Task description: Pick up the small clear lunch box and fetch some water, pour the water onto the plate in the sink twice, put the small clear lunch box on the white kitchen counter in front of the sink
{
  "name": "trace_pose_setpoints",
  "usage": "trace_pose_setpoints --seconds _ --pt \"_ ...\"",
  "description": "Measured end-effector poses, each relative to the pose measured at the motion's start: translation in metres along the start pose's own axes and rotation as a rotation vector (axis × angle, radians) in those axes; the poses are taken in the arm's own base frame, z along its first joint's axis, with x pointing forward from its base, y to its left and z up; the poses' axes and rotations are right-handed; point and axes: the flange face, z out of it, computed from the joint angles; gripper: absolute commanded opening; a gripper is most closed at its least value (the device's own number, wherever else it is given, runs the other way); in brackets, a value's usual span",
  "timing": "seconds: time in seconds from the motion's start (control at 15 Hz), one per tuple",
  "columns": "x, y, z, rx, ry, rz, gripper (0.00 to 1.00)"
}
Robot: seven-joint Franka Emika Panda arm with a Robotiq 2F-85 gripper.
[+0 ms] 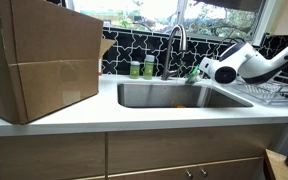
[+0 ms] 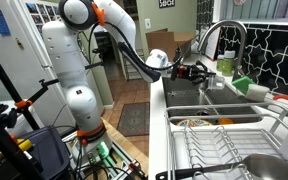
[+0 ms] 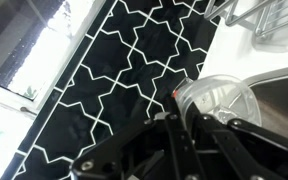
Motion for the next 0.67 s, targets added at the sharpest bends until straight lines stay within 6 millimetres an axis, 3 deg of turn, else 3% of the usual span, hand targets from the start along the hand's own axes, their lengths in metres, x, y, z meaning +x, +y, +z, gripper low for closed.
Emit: trace_pose_setpoints --seconds 0.67 --pt "0.002 0.008 -0.013 -0.273 -0.001 0.0 0.03"
